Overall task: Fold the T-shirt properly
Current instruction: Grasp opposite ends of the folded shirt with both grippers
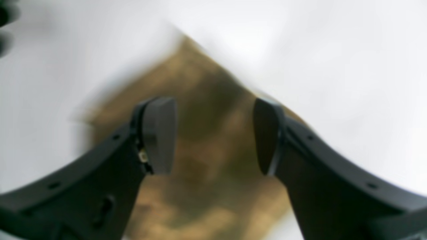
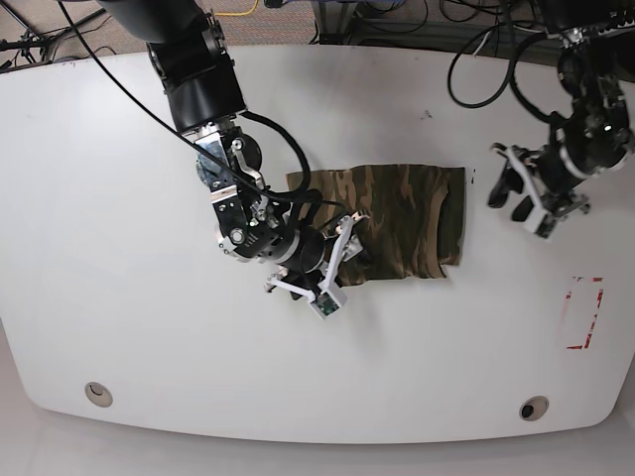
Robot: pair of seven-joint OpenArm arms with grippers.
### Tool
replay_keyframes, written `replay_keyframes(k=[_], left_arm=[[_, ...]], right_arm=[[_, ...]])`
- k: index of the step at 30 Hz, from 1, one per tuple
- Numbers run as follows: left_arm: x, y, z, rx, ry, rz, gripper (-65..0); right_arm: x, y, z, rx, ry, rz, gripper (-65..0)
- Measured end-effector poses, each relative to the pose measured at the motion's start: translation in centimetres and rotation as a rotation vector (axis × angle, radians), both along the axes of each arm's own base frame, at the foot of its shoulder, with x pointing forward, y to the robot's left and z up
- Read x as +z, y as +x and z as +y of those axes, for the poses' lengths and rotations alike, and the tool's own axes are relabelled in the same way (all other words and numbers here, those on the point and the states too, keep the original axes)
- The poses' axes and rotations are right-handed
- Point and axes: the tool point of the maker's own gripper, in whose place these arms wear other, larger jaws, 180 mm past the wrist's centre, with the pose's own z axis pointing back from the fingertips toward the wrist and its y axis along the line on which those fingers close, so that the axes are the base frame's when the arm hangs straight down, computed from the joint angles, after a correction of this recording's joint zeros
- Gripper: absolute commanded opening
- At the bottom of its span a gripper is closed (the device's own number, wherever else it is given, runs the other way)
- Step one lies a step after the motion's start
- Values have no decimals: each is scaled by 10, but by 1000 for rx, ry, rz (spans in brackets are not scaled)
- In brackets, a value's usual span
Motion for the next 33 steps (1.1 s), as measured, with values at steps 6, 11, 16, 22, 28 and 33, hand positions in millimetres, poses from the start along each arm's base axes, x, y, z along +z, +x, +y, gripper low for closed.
replay_keyframes(k=[6,11,16,22,28,33], left_arm=[[12,8,-34,-49,-43,-82,-393],[-25,11,-41,27,18,32,-393],[-5,30,-62,-18,-25,-72,-393],[-45,15,-40,16,97,92,-393],[-33,24,-37,46,-17,-7,-393],[-51,28,-23,65,-8,43,-393]], right_arm=[[16,-19,-6,12,49,-60,-309],[-18,-19,-29,-15,-13,16,-309],[-7,-7,-41,-74,-20,-24,-309],[-13,-13,-25,-30,17,-3,-309],[-12,-24,-27,-43,38,-10,-309],[-22,-17,-32,-63,3,18,-309]])
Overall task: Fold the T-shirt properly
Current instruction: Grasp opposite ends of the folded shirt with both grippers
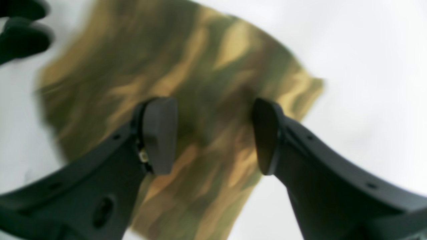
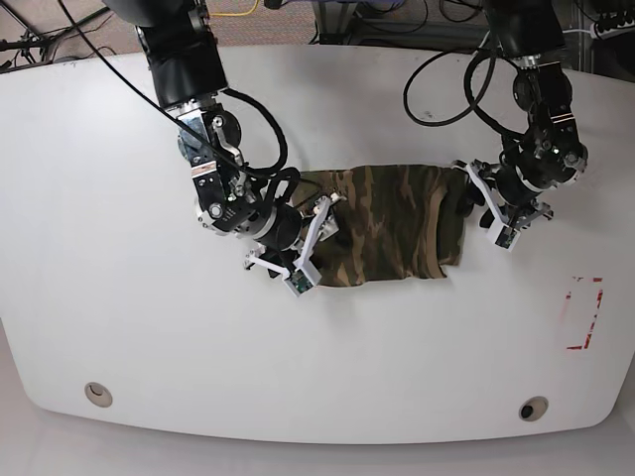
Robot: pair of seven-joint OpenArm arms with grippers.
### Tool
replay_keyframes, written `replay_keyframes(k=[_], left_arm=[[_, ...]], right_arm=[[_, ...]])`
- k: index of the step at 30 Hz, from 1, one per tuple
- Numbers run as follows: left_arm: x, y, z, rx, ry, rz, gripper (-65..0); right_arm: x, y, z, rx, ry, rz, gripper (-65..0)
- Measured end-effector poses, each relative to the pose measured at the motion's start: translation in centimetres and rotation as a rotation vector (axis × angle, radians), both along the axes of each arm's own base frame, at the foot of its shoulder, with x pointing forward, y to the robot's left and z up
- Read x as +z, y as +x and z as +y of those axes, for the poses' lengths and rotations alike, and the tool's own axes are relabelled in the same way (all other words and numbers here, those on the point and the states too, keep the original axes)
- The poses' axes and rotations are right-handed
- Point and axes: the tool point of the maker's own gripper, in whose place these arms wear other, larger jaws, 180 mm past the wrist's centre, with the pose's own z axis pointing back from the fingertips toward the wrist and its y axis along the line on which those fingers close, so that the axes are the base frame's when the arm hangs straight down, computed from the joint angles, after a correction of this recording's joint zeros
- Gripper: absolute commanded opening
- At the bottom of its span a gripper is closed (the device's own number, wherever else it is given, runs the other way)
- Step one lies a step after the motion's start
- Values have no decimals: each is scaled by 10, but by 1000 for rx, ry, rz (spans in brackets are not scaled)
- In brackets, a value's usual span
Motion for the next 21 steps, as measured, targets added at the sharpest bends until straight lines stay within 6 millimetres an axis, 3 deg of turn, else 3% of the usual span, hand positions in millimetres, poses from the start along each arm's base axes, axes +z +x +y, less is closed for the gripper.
replay_keyframes(k=[6,11,16,21], left_arm=[[3,-5,23,40,20,-14,-393],[-2,2,20,46,2,-5,-393],[16,6,13,34,-25,-79,-393],[18,4,3,30,-23,-82,-393]], right_arm=[[27,-14,20,43,93,-74,-309],[-2,-6,7,19,5,7,-309],[15,6,9,7,44,-41,-309],[4,11,9,10,35,-24,-349]])
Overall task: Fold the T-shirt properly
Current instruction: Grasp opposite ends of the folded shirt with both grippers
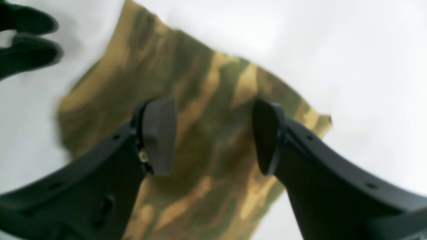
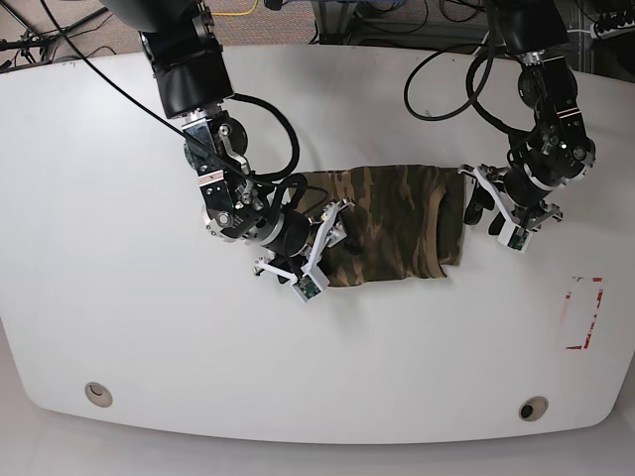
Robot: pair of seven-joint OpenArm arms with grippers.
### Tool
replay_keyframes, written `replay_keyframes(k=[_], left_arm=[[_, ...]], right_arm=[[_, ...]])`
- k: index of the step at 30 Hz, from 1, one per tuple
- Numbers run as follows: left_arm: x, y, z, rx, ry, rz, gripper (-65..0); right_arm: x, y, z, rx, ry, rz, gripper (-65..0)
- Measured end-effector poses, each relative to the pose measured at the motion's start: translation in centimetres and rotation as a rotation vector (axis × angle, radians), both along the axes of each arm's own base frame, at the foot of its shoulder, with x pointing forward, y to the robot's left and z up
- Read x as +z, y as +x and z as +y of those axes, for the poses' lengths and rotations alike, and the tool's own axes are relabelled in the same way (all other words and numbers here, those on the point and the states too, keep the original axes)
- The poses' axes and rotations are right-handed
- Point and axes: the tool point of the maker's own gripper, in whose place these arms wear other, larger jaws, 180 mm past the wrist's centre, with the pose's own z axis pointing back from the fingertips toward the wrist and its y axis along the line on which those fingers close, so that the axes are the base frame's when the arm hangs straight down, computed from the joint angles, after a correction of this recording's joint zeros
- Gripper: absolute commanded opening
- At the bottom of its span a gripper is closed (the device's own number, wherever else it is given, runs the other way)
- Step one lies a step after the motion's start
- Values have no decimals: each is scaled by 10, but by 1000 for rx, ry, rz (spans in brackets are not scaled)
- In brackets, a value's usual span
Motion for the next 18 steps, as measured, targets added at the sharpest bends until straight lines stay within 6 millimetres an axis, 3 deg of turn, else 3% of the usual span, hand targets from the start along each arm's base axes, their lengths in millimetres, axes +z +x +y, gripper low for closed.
replay_keyframes(k=[4,8,11,18], left_arm=[[10,-1,-7,-14,-12,-38,-393],[3,-3,-8,-13,-9,-10,-393],[2,-4,-8,-12,-9,-9,-393],[2,-7,-4,-4,-12,-20,-393]], right_arm=[[-1,1,-1,-8,5,0,-491],[-8,5,-3,-20,20,6,-587],[-21,6,-8,-35,-5,35,-596],[-25,1,2,-40,43,39,-599]])
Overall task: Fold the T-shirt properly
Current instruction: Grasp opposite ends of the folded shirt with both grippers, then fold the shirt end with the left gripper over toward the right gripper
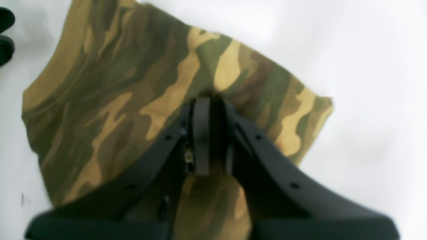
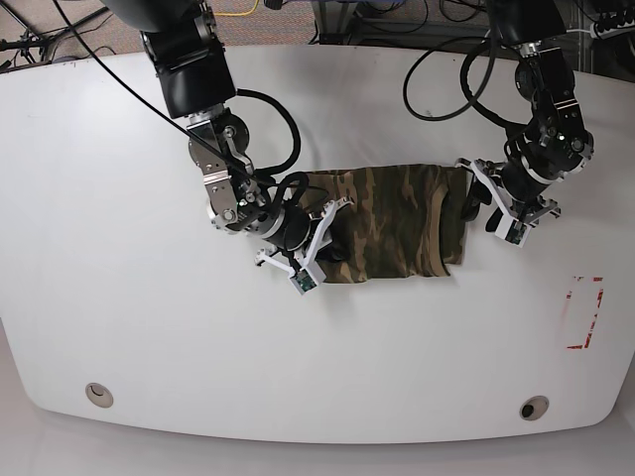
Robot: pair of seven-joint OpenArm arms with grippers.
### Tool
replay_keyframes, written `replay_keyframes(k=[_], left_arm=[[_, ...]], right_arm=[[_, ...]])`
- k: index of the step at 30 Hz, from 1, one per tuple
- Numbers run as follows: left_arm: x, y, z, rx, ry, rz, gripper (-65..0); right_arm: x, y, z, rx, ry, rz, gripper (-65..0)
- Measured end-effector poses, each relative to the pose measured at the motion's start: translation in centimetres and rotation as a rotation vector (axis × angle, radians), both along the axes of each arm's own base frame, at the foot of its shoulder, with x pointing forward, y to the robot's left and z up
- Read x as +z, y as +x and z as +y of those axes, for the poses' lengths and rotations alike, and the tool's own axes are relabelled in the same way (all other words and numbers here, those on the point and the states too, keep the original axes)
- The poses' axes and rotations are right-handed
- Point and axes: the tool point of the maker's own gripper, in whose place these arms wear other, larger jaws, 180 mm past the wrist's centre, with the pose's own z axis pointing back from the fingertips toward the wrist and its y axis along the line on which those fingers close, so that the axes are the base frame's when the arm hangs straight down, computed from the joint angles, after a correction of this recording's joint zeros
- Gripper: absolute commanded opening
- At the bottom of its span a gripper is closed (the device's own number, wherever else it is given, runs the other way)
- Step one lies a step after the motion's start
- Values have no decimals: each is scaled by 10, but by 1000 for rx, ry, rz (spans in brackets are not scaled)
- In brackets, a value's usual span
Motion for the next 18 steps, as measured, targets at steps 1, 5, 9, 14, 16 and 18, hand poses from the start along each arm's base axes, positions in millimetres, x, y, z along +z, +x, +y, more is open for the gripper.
replay_keyframes(k=[1,5,9,14,16,18], left_arm=[[0,0,-2,-1,-9,-6,-393],[5,3,-7,-4,-43,-48,-393],[-6,4,-4,7,-59,-19,-393],[-32,2,-22,-23,-85,63,-393],[-38,2,-31,-40,-101,78,-393],[-40,4,-36,-48,-117,80,-393]], right_arm=[[-3,1,0,-5,2,-3,-599],[-10,1,-1,-5,-38,-14,-599],[-14,1,-1,-4,-54,-17,-599],[-18,-4,-3,-6,-56,-3,-599],[-15,-8,-2,-8,-57,-14,-599],[-11,-15,-2,0,-62,-20,-599]])
